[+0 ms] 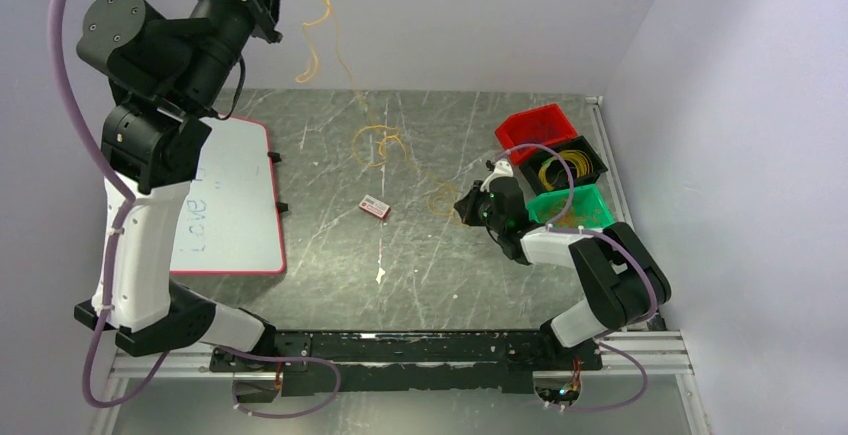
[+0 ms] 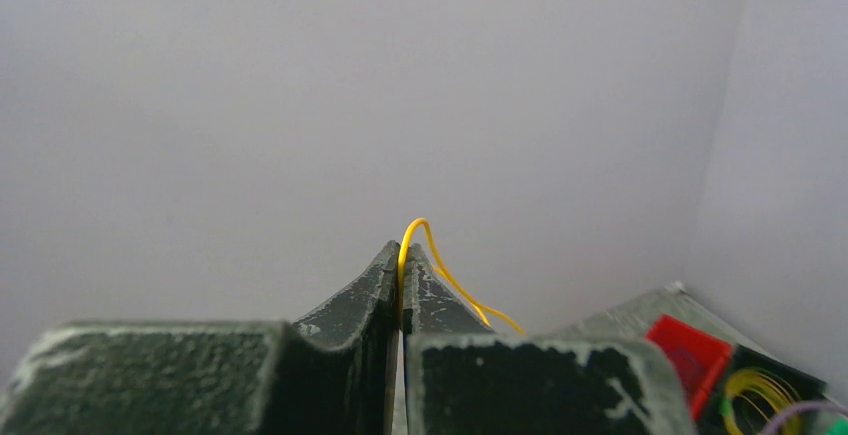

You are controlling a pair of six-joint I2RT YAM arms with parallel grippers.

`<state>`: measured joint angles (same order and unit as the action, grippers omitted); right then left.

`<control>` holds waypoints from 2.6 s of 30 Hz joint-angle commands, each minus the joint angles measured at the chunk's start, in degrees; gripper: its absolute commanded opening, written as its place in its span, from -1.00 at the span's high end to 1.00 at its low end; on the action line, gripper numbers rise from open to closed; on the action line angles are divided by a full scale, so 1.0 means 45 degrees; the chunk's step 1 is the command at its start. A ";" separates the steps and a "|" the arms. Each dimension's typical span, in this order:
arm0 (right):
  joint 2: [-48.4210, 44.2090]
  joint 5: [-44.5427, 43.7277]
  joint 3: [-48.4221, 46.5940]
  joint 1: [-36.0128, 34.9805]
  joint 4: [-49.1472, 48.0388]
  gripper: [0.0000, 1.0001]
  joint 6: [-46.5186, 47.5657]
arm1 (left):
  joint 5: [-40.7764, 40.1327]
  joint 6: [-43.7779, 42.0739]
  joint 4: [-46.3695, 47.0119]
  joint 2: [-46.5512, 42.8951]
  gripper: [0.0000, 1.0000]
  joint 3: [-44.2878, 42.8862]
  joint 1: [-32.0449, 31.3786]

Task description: Untangle the cables

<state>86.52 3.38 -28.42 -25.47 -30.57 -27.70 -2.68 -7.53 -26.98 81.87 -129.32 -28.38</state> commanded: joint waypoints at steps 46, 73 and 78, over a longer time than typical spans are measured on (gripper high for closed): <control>-0.5216 0.2582 -0.3265 0.0018 0.1999 -0.27 0.1073 | 0.0193 -0.0626 0.1328 -0.0086 0.86 0.1795 -0.0021; 0.1908 0.5931 -0.7786 -0.2000 -0.5289 -0.23 -0.3499 | 0.0848 -0.0055 0.1248 -0.0217 0.86 0.1940 -0.0021; 0.2835 0.6111 -0.8197 -0.2221 -0.5696 -0.07 -0.3940 | 0.0869 -0.0055 0.1243 -0.0187 0.86 0.1921 -0.0021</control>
<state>96.97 28.99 -63.42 -34.48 -52.47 -43.35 -0.40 -8.49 -21.96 81.65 -120.92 -28.38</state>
